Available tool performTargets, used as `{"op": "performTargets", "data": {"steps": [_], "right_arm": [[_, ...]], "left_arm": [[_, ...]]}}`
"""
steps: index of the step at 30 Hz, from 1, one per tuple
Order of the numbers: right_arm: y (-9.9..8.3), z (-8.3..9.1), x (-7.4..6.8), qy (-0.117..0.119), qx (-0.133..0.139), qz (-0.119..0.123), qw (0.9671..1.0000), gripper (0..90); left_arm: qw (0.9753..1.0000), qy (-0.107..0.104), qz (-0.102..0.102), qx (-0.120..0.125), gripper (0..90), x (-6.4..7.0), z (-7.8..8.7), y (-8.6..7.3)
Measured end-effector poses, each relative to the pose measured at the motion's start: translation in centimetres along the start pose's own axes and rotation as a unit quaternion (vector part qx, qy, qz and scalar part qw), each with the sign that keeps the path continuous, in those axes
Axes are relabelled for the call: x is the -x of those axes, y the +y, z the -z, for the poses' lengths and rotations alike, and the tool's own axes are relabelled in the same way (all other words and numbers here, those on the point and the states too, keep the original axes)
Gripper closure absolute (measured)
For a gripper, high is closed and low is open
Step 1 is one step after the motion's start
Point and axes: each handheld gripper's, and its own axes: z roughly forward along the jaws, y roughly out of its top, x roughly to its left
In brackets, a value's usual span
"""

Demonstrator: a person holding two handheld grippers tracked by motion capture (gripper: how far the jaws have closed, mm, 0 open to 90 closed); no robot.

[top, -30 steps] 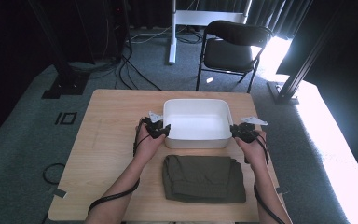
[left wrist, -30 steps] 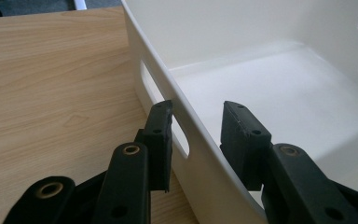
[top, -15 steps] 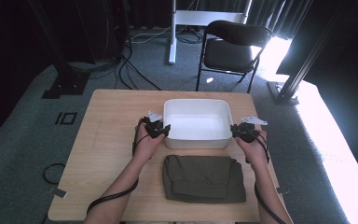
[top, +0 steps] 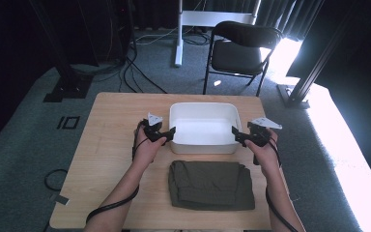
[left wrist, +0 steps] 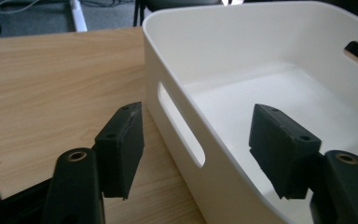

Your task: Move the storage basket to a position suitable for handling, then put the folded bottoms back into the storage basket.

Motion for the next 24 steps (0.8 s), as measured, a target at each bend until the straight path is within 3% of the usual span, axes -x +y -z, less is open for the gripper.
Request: {"op": "performTargets", "data": {"steps": [2, 5, 11, 17, 19, 24], "right_arm": [[-0.1, 0.0, -0.2, 0.010, 0.003, -0.003, 0.9999, 20.4], [-0.3, 0.1, -0.3, 0.017, 0.002, -0.007, 0.9998, 20.1], [-0.4, 0.6, -0.4, 0.024, 0.007, -0.005, 0.9997, 19.0], [-0.5, 1.5, -0.6, 0.027, 0.010, -0.002, 0.9996, 17.2], [-0.7, 1.8, -0.8, 0.027, 0.005, 0.010, 0.9996, 17.2], [-1.0, 2.6, -0.9, 0.027, 0.013, 0.005, 0.9995, 17.2]], "left_arm": [[1.0000, -0.003, -0.007, -0.001, 32.5, 0.0, 0.3, 0.0], [0.9997, -0.022, 0.002, -0.001, 32.3, 0.3, 1.0, 0.0], [0.9996, -0.029, -0.007, 0.000, 20.9, 0.8, 2.0, -0.1], [0.9989, -0.042, -0.020, 0.000, 20.8, 1.5, 3.1, -0.2], [0.9987, -0.046, -0.023, -0.001, 20.8, 1.6, 3.3, -0.3], [0.9978, -0.059, -0.030, -0.005, 20.7, 2.3, 4.0, -0.8]]}}
